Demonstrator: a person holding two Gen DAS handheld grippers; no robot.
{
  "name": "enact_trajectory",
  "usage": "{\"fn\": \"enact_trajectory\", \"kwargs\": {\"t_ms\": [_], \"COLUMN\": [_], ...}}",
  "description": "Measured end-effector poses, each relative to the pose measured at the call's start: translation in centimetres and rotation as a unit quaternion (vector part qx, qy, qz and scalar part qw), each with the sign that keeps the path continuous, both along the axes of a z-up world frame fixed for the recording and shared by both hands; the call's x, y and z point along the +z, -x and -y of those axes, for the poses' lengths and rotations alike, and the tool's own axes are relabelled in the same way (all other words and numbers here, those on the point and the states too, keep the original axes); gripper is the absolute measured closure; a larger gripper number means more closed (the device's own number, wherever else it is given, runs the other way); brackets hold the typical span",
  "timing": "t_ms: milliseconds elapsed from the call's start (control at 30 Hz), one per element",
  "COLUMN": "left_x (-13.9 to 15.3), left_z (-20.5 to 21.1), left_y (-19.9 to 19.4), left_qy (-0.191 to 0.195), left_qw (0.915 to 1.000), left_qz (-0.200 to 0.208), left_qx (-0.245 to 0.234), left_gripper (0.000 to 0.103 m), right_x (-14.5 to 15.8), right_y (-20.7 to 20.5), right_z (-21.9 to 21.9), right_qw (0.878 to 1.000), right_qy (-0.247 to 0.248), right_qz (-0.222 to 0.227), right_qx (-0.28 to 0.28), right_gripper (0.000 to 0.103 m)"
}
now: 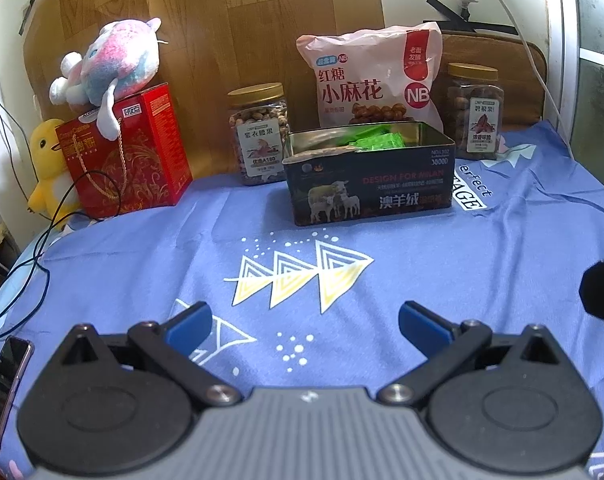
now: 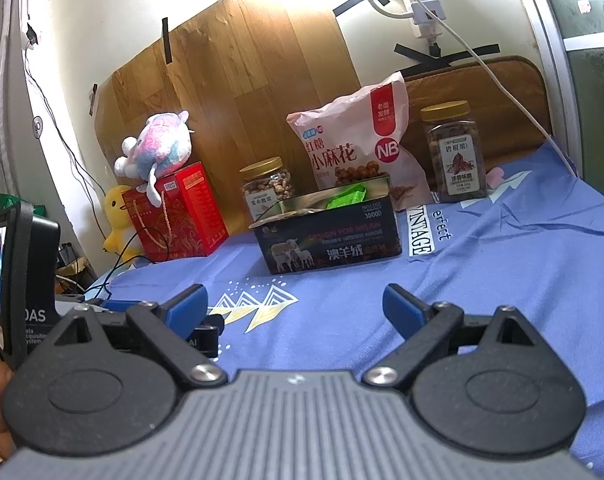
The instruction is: Organize snacks
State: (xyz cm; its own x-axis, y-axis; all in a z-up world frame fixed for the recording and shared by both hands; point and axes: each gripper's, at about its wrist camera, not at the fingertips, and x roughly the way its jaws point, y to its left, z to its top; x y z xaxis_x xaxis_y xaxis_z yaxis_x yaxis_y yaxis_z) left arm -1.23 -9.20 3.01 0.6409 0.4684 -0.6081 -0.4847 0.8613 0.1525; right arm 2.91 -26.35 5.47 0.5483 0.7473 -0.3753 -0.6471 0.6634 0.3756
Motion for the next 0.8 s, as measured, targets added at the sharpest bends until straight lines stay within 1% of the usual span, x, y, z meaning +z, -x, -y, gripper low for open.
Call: {"fn": "enact_trajectory", "kwargs": {"t_ms": [333, 533, 800], "left_x": [0.30, 0.03, 0.29], "left_z": [0.31, 0.55, 0.11], "left_y": [0.00, -0.14, 0.16], "left_qy": [-0.002, 0.000, 0.009], "left_qw": [1.0000, 0.9999, 0.9998], "left_qz": [0.006, 0.002, 0.010], "left_qx": [-0.007, -0.015, -0.017], "left_gripper": [0.000, 0.000, 0.000], "right_x": [0.12, 0.05, -0.10], "right_y": [0.15, 0.19, 0.26], "right_z": [0.34, 0.36, -0.46], "right_qw": [1.000, 1.000, 1.000], "right_qy": [0.000, 0.003, 0.009], "right_qz": [0.004, 0.002, 0.000], "right_qx": [-0.006, -0.010, 0.002], "right_gripper": [0.007, 0.007, 0.007]}}
